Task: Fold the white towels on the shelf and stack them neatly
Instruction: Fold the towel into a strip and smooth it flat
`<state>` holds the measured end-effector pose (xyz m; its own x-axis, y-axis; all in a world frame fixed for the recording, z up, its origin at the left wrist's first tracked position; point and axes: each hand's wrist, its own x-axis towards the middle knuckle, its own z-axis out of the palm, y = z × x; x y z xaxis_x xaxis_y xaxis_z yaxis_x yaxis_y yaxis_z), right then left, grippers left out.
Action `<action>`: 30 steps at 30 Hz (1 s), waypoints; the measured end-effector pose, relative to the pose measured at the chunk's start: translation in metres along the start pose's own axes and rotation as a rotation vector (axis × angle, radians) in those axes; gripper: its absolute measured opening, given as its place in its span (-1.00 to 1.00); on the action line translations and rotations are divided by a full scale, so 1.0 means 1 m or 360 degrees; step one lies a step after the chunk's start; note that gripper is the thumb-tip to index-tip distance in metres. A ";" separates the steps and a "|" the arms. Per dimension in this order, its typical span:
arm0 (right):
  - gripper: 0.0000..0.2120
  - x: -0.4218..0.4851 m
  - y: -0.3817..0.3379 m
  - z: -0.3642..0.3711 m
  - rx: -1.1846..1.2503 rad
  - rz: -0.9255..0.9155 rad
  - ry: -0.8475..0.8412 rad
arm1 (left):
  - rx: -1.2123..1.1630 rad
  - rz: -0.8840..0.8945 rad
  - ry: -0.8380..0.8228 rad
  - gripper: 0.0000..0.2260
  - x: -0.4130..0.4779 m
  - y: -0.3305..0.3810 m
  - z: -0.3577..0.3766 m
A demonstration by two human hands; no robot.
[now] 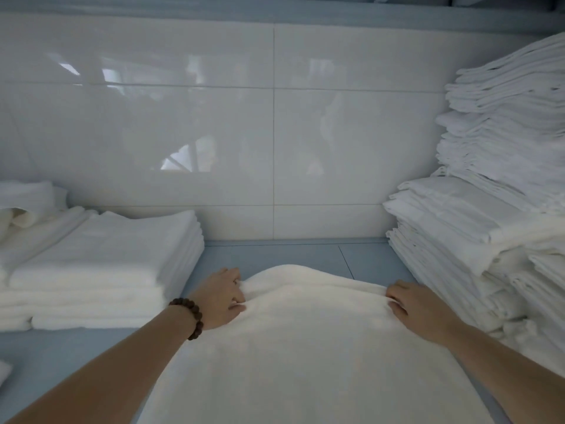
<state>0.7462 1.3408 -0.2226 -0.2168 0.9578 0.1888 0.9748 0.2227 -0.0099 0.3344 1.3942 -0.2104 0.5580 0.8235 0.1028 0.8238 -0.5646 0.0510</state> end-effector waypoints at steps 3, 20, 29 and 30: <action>-0.95 -0.022 -0.009 -0.013 0.0140 -0.0005 0.0142 | -0.0108 0.0035 0.0138 -0.79 -0.021 0.009 -0.015; -0.76 -0.182 -0.062 -0.226 -0.0146 0.0166 0.0401 | 0.0070 0.0391 0.0640 -0.57 -0.197 0.076 -0.210; -0.88 -0.283 -0.104 -0.343 -0.0060 0.0243 0.0232 | -0.0046 0.0476 0.0738 -0.68 -0.278 0.134 -0.311; -0.86 -0.290 -0.106 -0.351 -0.0063 0.0259 0.0179 | -0.0055 0.0475 0.0750 -0.64 -0.285 0.136 -0.317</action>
<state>0.7233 0.9760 0.0680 -0.0516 0.9536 0.2966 0.9983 0.0573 -0.0108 0.2560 1.0650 0.0821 0.6549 0.5181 0.5502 0.6290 -0.7772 -0.0169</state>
